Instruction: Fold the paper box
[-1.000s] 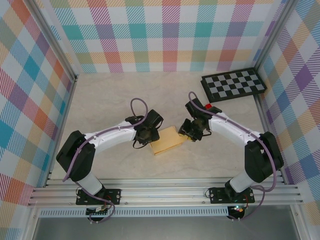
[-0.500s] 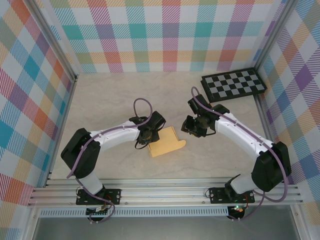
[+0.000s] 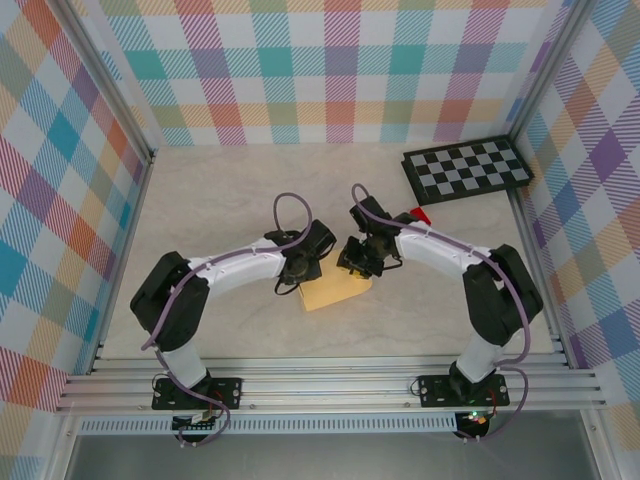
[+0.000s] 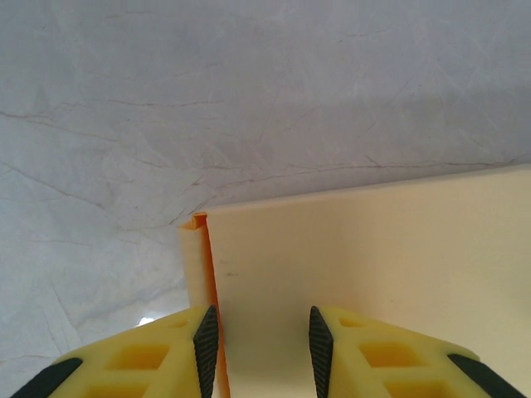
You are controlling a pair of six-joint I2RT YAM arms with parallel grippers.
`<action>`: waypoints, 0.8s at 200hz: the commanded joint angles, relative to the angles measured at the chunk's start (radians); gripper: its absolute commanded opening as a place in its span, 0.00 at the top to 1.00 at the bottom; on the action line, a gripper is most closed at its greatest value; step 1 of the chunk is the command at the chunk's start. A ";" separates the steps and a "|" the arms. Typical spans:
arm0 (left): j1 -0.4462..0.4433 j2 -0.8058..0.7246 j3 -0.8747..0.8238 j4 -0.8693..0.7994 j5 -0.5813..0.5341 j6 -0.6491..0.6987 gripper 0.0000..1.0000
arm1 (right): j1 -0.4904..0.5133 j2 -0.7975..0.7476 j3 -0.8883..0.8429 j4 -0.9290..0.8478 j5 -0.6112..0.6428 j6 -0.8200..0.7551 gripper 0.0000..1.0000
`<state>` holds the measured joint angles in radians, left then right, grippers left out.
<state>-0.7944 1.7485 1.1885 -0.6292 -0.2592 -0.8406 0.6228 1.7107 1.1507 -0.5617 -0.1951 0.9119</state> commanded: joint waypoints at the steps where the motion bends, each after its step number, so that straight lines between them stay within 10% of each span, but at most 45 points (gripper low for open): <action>1: -0.005 0.048 0.054 -0.002 -0.015 0.053 0.62 | -0.001 0.024 -0.031 0.053 0.000 0.026 0.69; 76: 0.084 -0.013 0.224 -0.058 0.074 0.134 0.62 | -0.007 -0.011 -0.121 0.095 0.111 0.194 0.71; 160: 0.081 -0.188 -0.092 0.036 0.190 0.085 0.57 | -0.023 0.009 -0.038 0.080 0.131 0.211 0.69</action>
<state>-0.7116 1.5768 1.1187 -0.6266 -0.1123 -0.7467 0.6086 1.6936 1.0801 -0.4496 -0.0940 1.1053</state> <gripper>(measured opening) 0.424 0.309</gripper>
